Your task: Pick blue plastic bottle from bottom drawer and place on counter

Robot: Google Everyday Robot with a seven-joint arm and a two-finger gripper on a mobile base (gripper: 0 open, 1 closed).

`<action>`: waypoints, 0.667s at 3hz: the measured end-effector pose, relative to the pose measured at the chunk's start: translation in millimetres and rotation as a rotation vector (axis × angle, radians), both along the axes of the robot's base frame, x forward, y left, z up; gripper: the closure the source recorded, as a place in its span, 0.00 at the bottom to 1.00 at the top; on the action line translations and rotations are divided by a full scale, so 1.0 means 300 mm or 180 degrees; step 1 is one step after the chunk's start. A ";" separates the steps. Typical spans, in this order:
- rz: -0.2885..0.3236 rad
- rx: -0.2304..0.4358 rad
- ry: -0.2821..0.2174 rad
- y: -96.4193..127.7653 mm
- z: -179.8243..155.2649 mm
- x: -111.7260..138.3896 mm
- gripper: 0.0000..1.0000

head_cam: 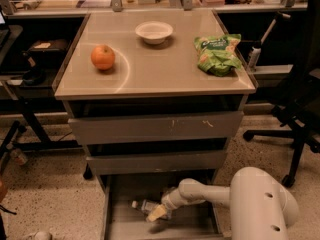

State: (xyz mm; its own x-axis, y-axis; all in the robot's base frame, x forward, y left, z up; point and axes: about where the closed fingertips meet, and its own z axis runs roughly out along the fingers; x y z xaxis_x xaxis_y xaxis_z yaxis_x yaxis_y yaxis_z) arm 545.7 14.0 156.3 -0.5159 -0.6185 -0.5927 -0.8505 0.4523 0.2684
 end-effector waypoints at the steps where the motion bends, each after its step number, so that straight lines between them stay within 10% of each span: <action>1: 0.0034 -0.0024 0.0086 0.008 -0.057 -0.054 0.00; 2: 0.0080 -0.0044 0.0103 0.020 -0.109 -0.085 0.00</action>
Offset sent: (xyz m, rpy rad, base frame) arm -0.0330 0.0066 -0.0496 -0.0240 0.0327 0.0376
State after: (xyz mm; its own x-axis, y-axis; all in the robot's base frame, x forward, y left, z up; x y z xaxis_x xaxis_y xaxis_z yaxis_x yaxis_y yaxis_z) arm 520.2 20.0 123.6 -0.5189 -0.6394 -0.5673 -0.8526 0.4348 0.2898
